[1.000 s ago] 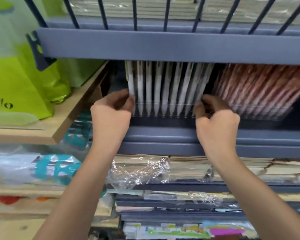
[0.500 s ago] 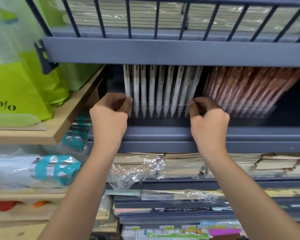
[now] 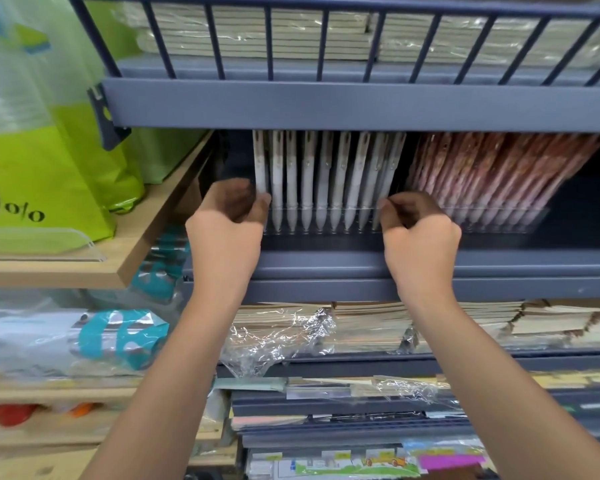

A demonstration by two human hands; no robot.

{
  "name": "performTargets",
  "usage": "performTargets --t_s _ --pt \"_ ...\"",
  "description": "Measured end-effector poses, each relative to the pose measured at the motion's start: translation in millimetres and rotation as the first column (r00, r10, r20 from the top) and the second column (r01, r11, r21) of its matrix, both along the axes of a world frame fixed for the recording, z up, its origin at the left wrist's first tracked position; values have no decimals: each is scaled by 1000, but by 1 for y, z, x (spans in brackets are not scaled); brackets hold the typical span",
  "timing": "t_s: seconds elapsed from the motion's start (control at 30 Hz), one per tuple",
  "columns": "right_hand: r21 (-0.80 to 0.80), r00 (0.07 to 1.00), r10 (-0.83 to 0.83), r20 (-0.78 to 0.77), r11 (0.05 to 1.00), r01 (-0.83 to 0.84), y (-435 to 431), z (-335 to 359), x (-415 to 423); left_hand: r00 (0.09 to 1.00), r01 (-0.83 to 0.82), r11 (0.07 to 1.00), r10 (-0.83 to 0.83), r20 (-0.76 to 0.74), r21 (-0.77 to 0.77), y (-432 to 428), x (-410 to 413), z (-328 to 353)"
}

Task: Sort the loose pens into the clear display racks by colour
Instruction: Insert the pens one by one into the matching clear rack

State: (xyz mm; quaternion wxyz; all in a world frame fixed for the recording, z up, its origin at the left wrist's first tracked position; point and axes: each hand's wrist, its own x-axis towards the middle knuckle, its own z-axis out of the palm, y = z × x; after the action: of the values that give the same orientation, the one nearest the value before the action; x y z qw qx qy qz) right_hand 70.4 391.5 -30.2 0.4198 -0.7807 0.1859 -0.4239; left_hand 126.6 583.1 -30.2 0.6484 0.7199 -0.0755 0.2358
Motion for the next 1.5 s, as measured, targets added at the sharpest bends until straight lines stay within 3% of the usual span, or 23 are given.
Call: performTargets --t_s 0.27,1.03,1.3,1.5 --pt "-80 1000 9 -24 997 -11 -1 1 -1 968 -230 925 186 165 304 -15 -12 3" --pt "-69 1000 4 6 998 -4 -2 -2 2 965 -258 926 235 112 276 -20 -17 2" --pt "-61 1000 6 10 998 -5 -3 -3 1 948 -318 850 274 162 420 -36 -28 6" --pt "-77 1000 1 9 997 0 -4 -3 2 935 -354 835 312 168 421 -41 -23 11"
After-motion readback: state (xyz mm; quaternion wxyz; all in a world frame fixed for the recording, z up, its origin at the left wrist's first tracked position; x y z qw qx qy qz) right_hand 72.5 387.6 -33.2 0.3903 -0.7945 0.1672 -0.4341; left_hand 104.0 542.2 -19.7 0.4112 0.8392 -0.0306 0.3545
